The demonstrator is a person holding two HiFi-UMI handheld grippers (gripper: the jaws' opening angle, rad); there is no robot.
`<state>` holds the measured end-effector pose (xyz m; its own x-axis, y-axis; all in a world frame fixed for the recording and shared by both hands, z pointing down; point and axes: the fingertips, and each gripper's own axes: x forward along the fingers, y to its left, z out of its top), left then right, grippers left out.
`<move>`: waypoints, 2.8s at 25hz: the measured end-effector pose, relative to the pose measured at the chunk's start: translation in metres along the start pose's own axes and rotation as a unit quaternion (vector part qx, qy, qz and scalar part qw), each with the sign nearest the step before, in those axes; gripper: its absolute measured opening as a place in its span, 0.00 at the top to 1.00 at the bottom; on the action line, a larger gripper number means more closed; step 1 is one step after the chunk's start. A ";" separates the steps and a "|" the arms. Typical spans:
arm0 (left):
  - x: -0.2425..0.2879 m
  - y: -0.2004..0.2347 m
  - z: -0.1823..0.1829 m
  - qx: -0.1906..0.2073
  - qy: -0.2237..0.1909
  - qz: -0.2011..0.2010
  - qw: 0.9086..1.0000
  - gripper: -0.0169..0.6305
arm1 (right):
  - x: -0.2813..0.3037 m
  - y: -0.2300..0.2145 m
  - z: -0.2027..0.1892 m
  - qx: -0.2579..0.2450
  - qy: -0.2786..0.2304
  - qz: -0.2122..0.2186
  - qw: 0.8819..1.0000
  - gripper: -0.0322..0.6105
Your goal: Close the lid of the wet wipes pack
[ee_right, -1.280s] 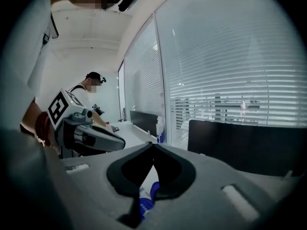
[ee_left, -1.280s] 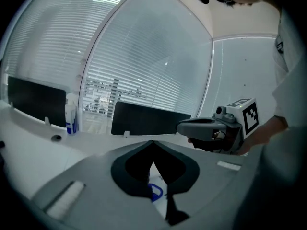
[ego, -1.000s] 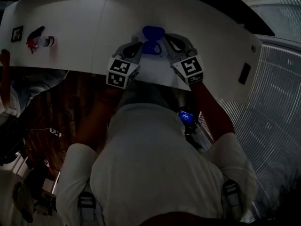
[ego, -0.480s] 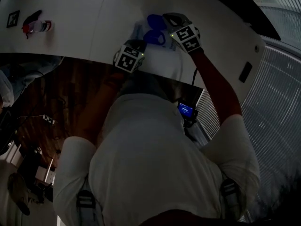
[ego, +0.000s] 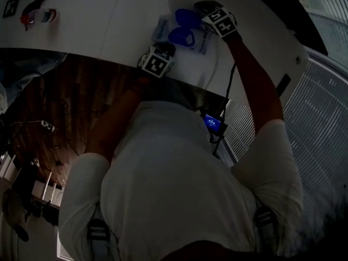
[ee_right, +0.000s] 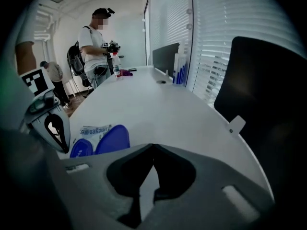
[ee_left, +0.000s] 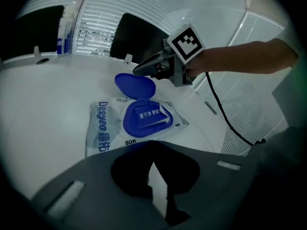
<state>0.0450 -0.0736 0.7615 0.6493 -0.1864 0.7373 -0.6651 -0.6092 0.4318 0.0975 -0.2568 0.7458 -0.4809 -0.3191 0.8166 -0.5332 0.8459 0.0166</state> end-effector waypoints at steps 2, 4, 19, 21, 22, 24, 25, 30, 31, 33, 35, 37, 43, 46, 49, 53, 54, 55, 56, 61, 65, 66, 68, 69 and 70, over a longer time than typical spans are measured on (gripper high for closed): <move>0.003 0.000 -0.003 -0.008 0.006 0.000 1.000 0.97 | 0.008 -0.002 -0.004 -0.002 0.005 0.018 1.000 0.95; 0.005 0.001 -0.007 -0.014 0.017 0.000 1.000 0.97 | 0.014 -0.004 -0.006 -0.003 0.008 0.036 0.999 0.95; 0.007 0.003 -0.009 -0.016 0.026 -0.007 1.000 0.97 | -0.019 0.041 0.020 0.064 -0.007 0.282 0.957 0.95; 0.008 0.002 -0.008 -0.016 0.027 -0.010 0.999 0.97 | -0.027 0.056 0.021 0.056 -0.009 0.305 0.951 0.95; 0.008 0.003 -0.007 -0.015 0.026 -0.008 1.000 0.97 | -0.031 0.064 0.021 0.051 -0.009 0.314 0.948 0.95; 0.007 0.005 -0.005 -0.014 0.025 -0.005 1.000 0.97 | -0.036 0.081 0.021 0.041 -0.010 0.328 0.944 0.95; 0.007 0.005 -0.005 -0.015 0.025 -0.006 1.000 0.97 | -0.038 0.090 0.019 0.037 -0.009 0.335 0.942 0.95; 0.008 0.006 -0.004 -0.021 0.027 -0.008 0.999 0.97 | -0.035 0.128 -0.001 0.022 0.008 0.349 0.937 0.95; 0.008 0.006 -0.004 -0.021 0.027 -0.009 0.999 0.97 | -0.033 0.133 -0.006 0.019 0.013 0.346 0.938 0.95; 0.008 0.007 -0.005 -0.022 0.028 -0.009 0.999 0.97 | -0.028 0.140 -0.015 0.014 0.018 0.335 0.942 0.95; 0.008 0.007 -0.005 -0.023 0.029 -0.008 0.999 0.97 | -0.024 0.142 -0.021 0.010 0.020 0.318 0.948 0.95; 0.009 0.008 -0.004 -0.023 0.027 -0.008 0.999 0.97 | -0.020 0.144 -0.024 0.004 0.020 0.301 0.953 0.95; 0.010 0.007 -0.007 -0.028 0.031 -0.009 0.999 0.97 | -0.013 0.152 -0.033 -0.013 0.024 0.271 0.962 0.95; 0.010 0.007 -0.007 -0.025 0.030 -0.006 0.999 0.97 | -0.011 0.151 -0.035 -0.025 0.027 0.259 0.965 0.95; 0.009 0.007 -0.005 -0.024 0.027 -0.005 0.999 0.97 | -0.008 0.152 -0.036 -0.042 0.035 0.245 0.968 0.95; 0.009 0.007 -0.006 -0.025 0.026 -0.005 0.999 0.97 | -0.005 0.152 -0.039 -0.054 0.040 0.230 0.971 0.95; 0.009 0.006 -0.006 -0.026 0.026 -0.005 0.999 0.97 | -0.004 0.152 -0.040 -0.057 0.042 0.227 0.971 0.95; 0.008 0.006 -0.007 -0.026 0.026 -0.005 0.999 0.97 | -0.004 0.151 -0.041 -0.059 0.043 0.224 0.972 0.95; 0.008 0.007 -0.007 -0.026 0.025 -0.004 0.999 0.97 | -0.003 0.151 -0.041 -0.062 0.045 0.220 0.972 0.95; 0.002 0.005 -0.004 -0.026 0.021 -0.006 0.999 0.97 | -0.008 0.154 -0.034 -0.058 0.047 0.205 0.976 0.95; -0.008 0.008 0.005 -0.018 0.010 0.003 1.000 0.97 | -0.012 0.143 -0.023 -0.010 -0.002 0.171 0.985 0.95; -0.011 0.009 0.010 -0.012 0.003 0.008 1.000 0.97 | -0.015 0.138 -0.019 0.004 -0.019 0.159 0.987 0.95; -0.017 0.009 0.021 -0.005 -0.005 0.013 1.000 0.97 | -0.027 0.128 -0.011 0.026 -0.047 0.136 0.989 0.95; -0.021 0.009 0.027 -0.001 -0.010 0.016 1.000 0.97 | -0.034 0.124 -0.008 0.031 -0.056 0.125 0.990 0.95; -0.025 0.008 0.033 0.003 -0.017 0.018 1.000 0.97 | -0.041 0.121 -0.006 0.034 -0.064 0.116 0.991 0.95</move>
<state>0.0359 -0.0995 0.7294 0.6368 -0.2349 0.7344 -0.6865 -0.6064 0.4013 0.0564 -0.1388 0.7180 -0.6776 -0.1748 0.7144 -0.4421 0.8731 -0.2056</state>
